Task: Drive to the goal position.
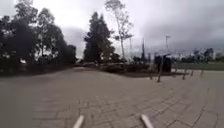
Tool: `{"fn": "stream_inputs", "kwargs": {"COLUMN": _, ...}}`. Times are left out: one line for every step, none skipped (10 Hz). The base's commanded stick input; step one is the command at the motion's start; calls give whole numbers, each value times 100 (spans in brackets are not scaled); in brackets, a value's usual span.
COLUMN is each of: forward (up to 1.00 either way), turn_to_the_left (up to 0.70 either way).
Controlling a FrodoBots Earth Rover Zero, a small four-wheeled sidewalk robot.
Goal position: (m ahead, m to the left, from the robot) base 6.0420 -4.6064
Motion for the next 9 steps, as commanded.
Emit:
{"fn": "stream_inputs", "kwargs": {"forward": 87, "turn_to_the_left": -31}}
{"fn": "stream_inputs", "kwargs": {"forward": 80, "turn_to_the_left": -29}}
{"fn": "stream_inputs", "kwargs": {"forward": -13, "turn_to_the_left": -9}}
{"fn": "stream_inputs", "kwargs": {"forward": -77, "turn_to_the_left": 1}}
{"fn": "stream_inputs", "kwargs": {"forward": -63, "turn_to_the_left": 1}}
{"fn": "stream_inputs", "kwargs": {"forward": -3, "turn_to_the_left": 0}}
{"fn": "stream_inputs", "kwargs": {"forward": -23, "turn_to_the_left": 1}}
{"fn": "stream_inputs", "kwargs": {"forward": -59, "turn_to_the_left": 1}}
{"fn": "stream_inputs", "kwargs": {"forward": -77, "turn_to_the_left": 1}}
